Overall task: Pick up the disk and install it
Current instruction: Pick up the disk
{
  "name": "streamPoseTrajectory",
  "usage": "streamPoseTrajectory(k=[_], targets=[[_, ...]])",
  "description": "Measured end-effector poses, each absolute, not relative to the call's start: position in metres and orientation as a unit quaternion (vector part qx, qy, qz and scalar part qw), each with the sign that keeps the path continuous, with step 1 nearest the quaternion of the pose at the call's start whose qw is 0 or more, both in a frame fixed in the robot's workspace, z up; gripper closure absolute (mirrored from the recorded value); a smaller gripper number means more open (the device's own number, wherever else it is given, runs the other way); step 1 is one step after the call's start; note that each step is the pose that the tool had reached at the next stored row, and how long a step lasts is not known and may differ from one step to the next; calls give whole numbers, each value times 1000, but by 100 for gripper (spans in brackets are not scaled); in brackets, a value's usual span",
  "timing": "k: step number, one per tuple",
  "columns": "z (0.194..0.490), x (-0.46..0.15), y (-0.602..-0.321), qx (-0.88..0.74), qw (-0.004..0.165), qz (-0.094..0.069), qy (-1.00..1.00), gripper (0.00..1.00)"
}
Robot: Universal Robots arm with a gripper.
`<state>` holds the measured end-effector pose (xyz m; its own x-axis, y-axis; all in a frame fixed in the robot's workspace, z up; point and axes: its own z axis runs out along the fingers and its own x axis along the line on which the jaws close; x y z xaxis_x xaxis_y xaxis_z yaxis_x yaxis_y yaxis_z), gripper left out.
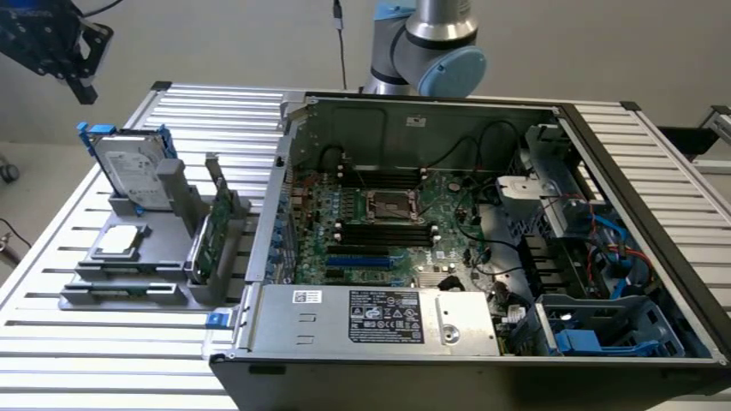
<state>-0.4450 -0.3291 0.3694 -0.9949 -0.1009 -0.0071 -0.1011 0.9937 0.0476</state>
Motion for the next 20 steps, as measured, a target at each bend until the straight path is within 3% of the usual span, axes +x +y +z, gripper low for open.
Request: streamPoseTrajectory(k=[20], targets=[[369, -445, -329, -75, 2, 24, 997, 89]])
